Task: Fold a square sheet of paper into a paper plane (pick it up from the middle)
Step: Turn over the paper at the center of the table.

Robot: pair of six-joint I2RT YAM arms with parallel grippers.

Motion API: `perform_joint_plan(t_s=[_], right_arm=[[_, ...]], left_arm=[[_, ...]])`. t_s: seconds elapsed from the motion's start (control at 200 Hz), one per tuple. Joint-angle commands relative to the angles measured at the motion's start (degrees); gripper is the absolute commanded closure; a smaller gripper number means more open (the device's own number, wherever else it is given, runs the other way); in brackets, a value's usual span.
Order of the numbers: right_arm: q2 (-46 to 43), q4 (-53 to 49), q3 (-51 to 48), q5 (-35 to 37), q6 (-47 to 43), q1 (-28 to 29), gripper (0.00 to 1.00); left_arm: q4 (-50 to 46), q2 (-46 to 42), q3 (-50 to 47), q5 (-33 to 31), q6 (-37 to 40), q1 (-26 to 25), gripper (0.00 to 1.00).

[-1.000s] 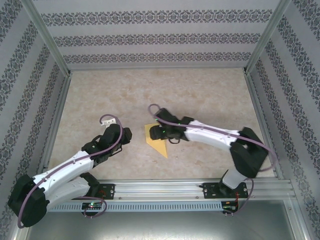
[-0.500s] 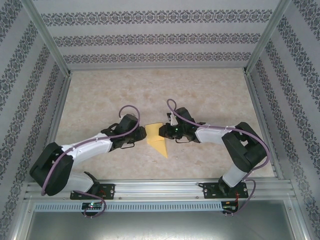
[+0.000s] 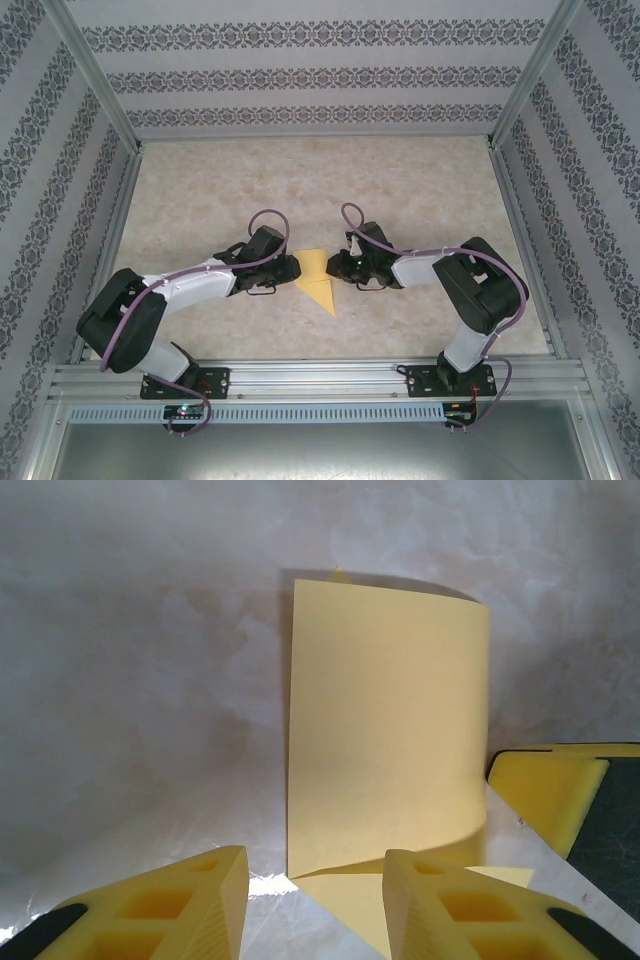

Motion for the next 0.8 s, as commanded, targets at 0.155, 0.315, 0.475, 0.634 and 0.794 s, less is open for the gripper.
perform_joint_plan(t_s=[0.155,0.315,0.475,0.634,0.794], right_arm=[[-2.4,3.4,-4.5,9.5,9.9,2.3,0.82],[-9.1,1.9,-5.2,9.6,6.7,2.1,0.81],[-8.9,-5.6,1.3,4.9,-2.5,2.1,0.82],[-1.8,-5.0,7.2,0.0,-3.2,2.1,0.83],[5.8,-4.3,11.0,-1.7,-1.9,2.2,0.82]], left_arm=[[1.0,0.8,1.6,0.4,-0.3,0.7,0.58],[1.6,0.2,0.6,-0.2,-0.7,0.7,0.58],[1.7,-0.1,0.2,-0.6,-0.9,0.7,0.59],[1.2,-1.7,-0.3,-1.8,-0.9,0.7,0.59],[1.1,-3.0,-1.0,-2.0,-0.7,0.7,0.58]])
